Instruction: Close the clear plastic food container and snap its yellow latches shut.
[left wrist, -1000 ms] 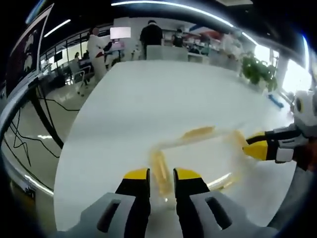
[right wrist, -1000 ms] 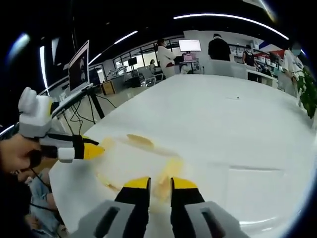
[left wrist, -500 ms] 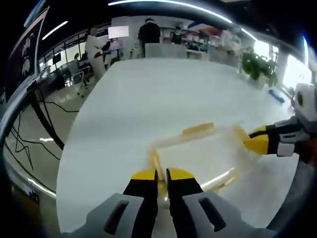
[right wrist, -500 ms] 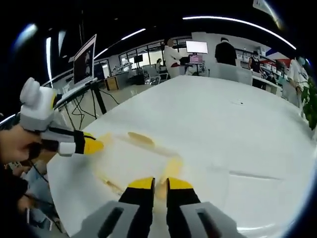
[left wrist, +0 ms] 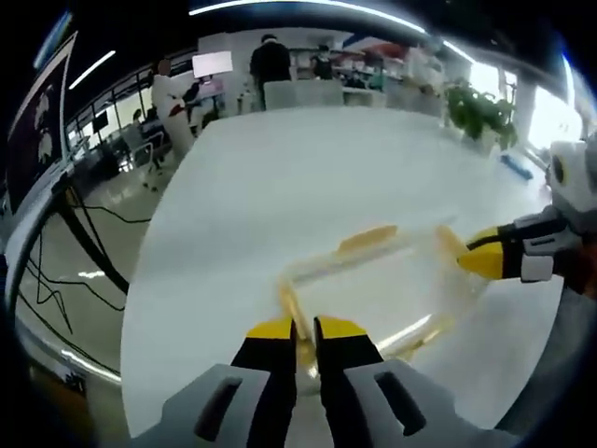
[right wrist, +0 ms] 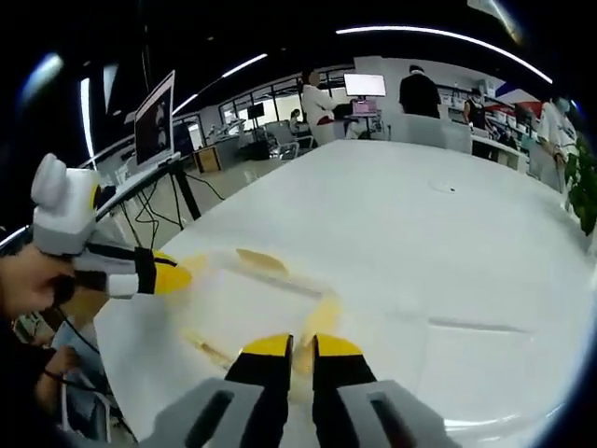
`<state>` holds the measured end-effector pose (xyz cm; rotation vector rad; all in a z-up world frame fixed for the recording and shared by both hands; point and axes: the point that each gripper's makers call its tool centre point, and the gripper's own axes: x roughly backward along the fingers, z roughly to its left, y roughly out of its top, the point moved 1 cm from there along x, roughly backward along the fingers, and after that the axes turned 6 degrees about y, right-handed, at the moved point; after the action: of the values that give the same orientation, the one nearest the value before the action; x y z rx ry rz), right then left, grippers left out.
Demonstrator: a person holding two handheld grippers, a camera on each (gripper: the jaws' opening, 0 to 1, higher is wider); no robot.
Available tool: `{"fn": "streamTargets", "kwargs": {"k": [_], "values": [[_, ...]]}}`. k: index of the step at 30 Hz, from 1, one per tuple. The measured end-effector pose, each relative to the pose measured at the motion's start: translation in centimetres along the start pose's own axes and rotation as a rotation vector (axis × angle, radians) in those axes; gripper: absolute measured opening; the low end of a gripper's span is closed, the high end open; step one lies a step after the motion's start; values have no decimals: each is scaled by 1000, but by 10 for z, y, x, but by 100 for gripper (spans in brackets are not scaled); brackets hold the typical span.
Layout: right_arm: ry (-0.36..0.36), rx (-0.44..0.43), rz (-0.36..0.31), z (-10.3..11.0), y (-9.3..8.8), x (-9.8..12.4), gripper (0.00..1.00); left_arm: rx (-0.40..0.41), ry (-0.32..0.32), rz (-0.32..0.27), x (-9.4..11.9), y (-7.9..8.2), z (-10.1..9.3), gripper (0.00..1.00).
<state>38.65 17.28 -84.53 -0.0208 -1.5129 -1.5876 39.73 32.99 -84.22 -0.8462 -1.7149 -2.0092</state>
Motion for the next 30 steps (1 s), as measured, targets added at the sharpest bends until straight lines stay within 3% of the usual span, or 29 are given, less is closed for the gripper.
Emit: {"fn": "streamTargets", "kwargs": {"k": [8,30], "values": [[8,-4,-22,5,13,8,3,38,17,-13,14,8,3,4],[40,-37,-65,15,30,28,2,6,53,-26,44,20,1,4]]}}
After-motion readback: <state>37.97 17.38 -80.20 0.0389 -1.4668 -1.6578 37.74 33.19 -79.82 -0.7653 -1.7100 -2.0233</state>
